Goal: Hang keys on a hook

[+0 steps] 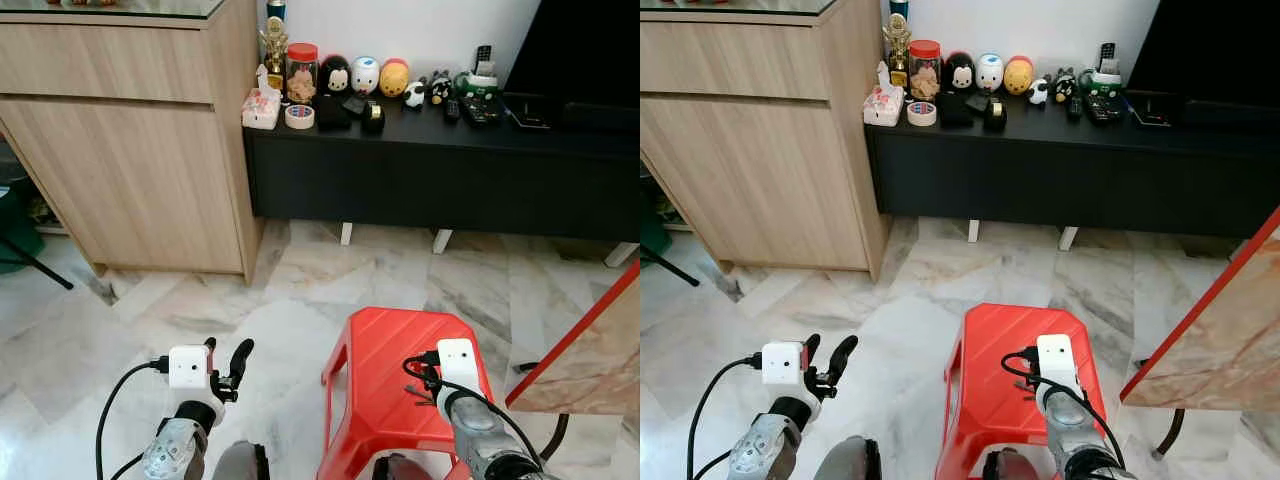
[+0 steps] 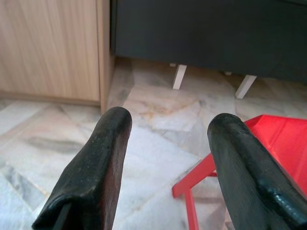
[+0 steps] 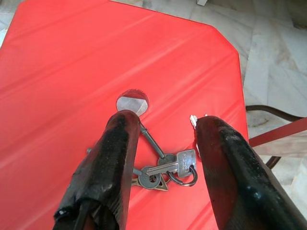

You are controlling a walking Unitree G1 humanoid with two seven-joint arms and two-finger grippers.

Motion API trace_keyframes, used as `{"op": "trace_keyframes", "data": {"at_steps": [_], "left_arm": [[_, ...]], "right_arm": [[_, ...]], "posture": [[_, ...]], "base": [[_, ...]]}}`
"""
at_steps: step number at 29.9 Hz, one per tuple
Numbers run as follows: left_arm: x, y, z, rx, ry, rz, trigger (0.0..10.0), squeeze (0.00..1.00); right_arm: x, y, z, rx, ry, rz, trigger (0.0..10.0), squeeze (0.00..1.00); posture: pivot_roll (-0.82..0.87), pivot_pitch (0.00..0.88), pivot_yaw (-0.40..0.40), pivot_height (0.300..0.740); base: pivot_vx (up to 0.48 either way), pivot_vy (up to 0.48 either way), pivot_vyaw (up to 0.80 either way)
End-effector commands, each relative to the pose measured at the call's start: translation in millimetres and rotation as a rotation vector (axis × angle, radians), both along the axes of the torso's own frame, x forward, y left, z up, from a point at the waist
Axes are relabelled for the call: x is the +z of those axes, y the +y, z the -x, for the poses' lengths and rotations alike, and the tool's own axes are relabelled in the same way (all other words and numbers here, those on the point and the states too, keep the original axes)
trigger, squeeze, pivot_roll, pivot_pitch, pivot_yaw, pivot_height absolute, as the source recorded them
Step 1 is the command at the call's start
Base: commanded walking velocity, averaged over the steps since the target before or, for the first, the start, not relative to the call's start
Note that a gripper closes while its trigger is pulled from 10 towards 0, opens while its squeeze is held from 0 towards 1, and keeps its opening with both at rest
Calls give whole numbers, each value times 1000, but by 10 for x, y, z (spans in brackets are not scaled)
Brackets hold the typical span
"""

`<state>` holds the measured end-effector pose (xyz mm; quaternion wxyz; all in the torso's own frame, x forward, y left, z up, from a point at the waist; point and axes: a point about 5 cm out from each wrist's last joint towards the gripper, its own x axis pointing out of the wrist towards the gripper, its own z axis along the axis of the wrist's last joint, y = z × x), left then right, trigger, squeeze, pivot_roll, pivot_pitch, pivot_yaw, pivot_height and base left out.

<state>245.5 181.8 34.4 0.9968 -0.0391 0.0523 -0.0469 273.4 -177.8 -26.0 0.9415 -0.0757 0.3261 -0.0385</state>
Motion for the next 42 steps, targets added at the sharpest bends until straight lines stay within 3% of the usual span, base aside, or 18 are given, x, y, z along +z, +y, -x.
{"op": "trace_keyframes", "data": {"at_steps": [1,18,28,35,36,37,42], "left_arm": [[26,-26,21,-20,-1,-5,10000,0],[440,-97,16,-33,-111,14,10000,0],[520,-108,74,-18,-105,25,10000,0],[517,-127,99,-13,-92,32,10000,0],[518,-132,101,-13,-90,33,10000,0],[519,-138,107,-13,-88,34,10000,0],[514,-142,118,-11,-81,35,10000,0]], "right_arm": [[30,-38,-28,-11,-14,7,10000,0],[-12,-38,36,-25,-23,7,10000,0],[154,0,-154,41,-91,31,10000,0],[145,-65,-145,32,-67,63,10000,0],[141,-75,-139,29,-65,63,10000,282],[136,-93,-130,25,-63,65,10000,1000],[123,-132,-111,17,-53,77,10000,1000]], "posture": [[58,93,-72,629],[82,241,-73,629],[80,273,-85,629],[77,277,-89,629],[76,280,-89,629],[75,282,-90,629],[71,284,-92,629]], "base": [[0,0,0],[0,0,0],[0,0,0],[0,0,0],[0,0,0],[0,0,0],[0,0,0]]}}
